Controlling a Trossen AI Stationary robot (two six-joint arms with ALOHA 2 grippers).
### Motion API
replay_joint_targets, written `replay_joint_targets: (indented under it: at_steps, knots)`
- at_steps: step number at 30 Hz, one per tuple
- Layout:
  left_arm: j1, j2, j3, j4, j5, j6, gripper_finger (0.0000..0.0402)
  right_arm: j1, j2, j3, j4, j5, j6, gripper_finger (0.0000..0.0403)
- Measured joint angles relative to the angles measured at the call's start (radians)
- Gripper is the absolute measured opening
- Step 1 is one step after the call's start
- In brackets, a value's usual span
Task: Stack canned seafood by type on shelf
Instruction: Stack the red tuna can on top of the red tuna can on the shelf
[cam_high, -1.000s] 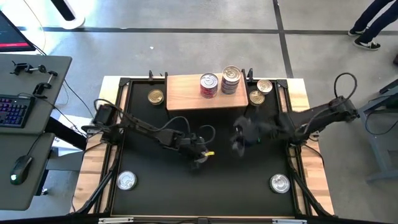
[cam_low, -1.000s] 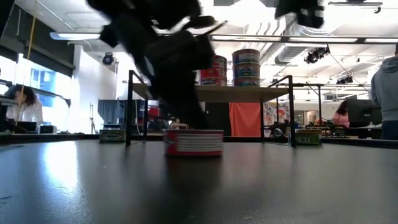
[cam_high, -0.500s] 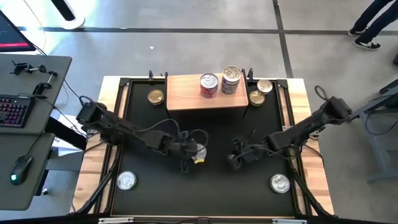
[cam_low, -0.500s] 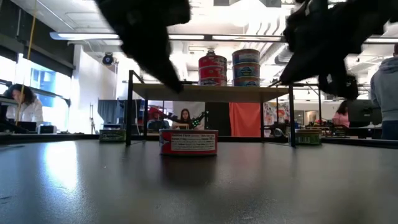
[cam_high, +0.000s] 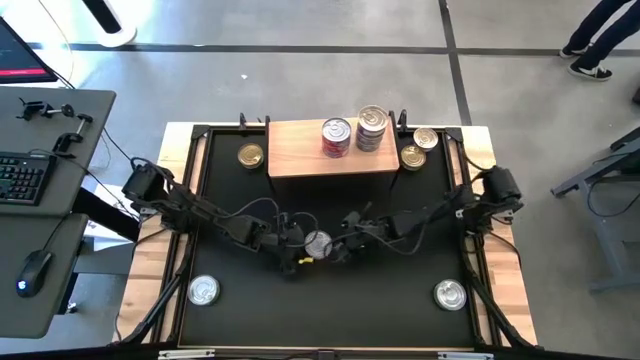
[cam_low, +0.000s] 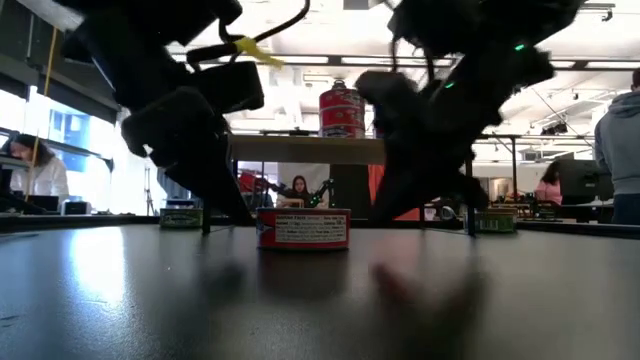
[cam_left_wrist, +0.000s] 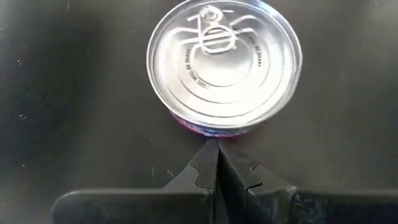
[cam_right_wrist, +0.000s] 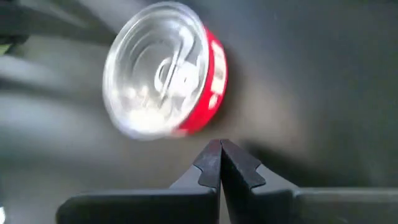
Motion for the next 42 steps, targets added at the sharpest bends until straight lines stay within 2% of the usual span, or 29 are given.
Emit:
replay_joint_targets:
  at_steps: [4,10,15,22,27,33,38,42]
  knots:
    - [0.007,0.0,-0.033,0.075,0.005,0.009,0.0,-0.019,0.065,0.089,-0.031,-0.006,-0.038,0.0]
    - [0.005,0.013,-0.056,0.16,0.037,0.078,0.0,-0.032,0.138,0.234,-0.223,0.031,-0.057,0.0]
    - [0.006,0.088,-0.057,0.256,0.056,0.096,0.0,-0.036,0.141,0.348,-0.349,0.075,-0.076,0.0]
    - [0.006,0.126,-0.058,0.309,0.028,0.097,0.0,-0.031,0.128,0.489,-0.537,0.023,-0.1,0.0]
    - [0.007,0.13,-0.058,0.331,0.012,0.127,0.0,-0.028,0.122,0.555,-0.494,-0.004,-0.103,0.0]
    - [0.028,0.166,-0.056,0.428,-0.042,0.2,0.0,-0.025,0.132,0.561,-0.453,-0.061,-0.109,0.0]
    - [0.046,0.196,-0.054,0.463,-0.025,0.185,0.0,-0.016,0.129,0.561,-0.472,-0.037,-0.109,0.0]
    - [0.048,0.162,-0.054,0.415,-0.003,0.224,0.0,-0.016,0.115,0.56,-0.475,-0.022,-0.148,0.0]
